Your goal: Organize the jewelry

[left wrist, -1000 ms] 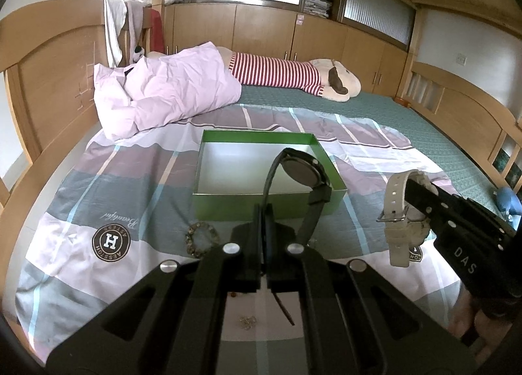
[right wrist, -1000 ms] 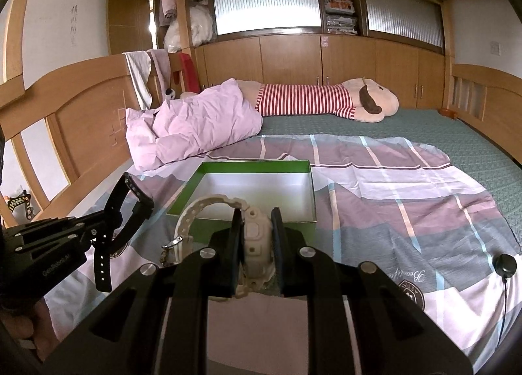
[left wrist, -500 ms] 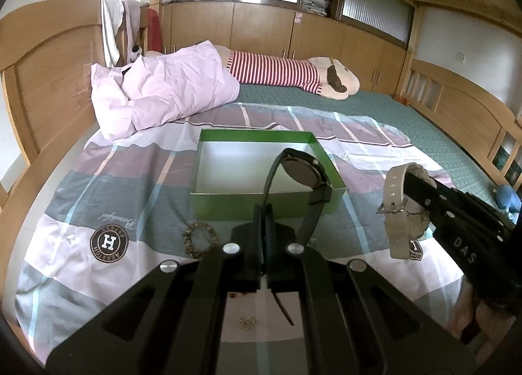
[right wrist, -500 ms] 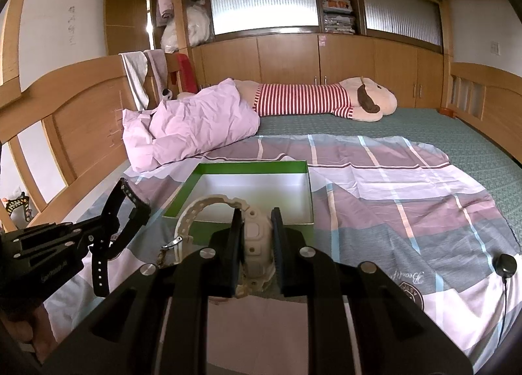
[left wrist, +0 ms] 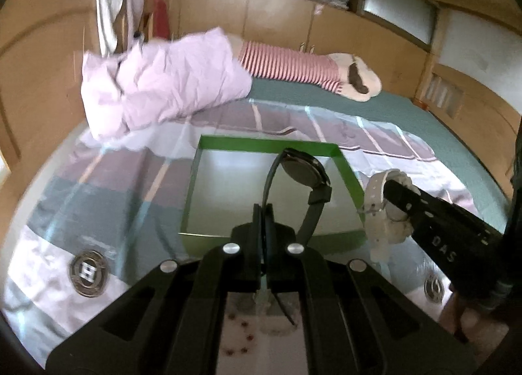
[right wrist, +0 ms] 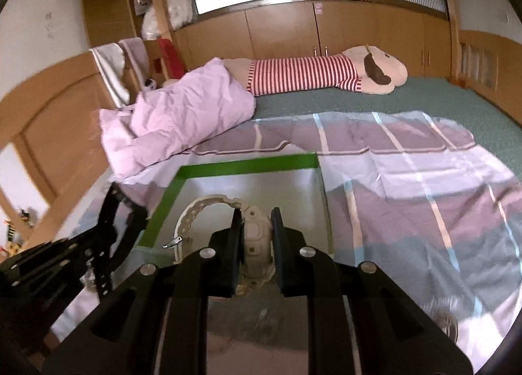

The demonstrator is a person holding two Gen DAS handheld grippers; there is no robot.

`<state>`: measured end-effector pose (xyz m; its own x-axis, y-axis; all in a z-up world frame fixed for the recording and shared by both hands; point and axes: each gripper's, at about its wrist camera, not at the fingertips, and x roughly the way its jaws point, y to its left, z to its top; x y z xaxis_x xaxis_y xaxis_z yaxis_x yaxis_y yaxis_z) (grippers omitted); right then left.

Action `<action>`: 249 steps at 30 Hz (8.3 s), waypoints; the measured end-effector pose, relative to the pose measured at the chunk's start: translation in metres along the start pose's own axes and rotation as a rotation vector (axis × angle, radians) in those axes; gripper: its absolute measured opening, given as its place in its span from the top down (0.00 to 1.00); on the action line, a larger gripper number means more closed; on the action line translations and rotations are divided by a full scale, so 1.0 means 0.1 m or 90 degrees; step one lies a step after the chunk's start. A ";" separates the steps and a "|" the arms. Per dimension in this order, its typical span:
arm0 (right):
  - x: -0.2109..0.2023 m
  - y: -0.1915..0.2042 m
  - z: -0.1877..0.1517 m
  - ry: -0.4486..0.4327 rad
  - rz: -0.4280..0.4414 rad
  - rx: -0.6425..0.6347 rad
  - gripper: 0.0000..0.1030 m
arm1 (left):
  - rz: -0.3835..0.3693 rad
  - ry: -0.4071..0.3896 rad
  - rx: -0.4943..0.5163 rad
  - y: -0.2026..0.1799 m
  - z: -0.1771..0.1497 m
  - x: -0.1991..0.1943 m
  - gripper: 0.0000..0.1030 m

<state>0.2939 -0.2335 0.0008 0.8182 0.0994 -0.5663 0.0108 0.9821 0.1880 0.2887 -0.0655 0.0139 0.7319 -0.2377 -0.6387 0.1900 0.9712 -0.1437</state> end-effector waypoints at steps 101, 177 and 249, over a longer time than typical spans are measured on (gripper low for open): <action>-1.42 0.25 -1.10 0.037 0.049 -0.069 0.10 | 0.081 -0.088 0.011 0.54 -0.74 -1.62 0.04; -1.30 -0.04 -0.75 0.038 0.052 -0.040 0.80 | 0.046 0.153 0.101 -0.20 -0.90 0.32 0.44; -1.29 0.05 -0.81 0.040 0.057 -0.059 0.80 | -0.005 0.181 0.145 0.04 -1.27 0.14 0.93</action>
<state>0.1415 -0.2288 0.0099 0.7755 0.1936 -0.6009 -0.1159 0.9793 0.1660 0.2170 -0.0628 -0.0915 0.5242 -0.2002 -0.8277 0.3592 0.9332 0.0018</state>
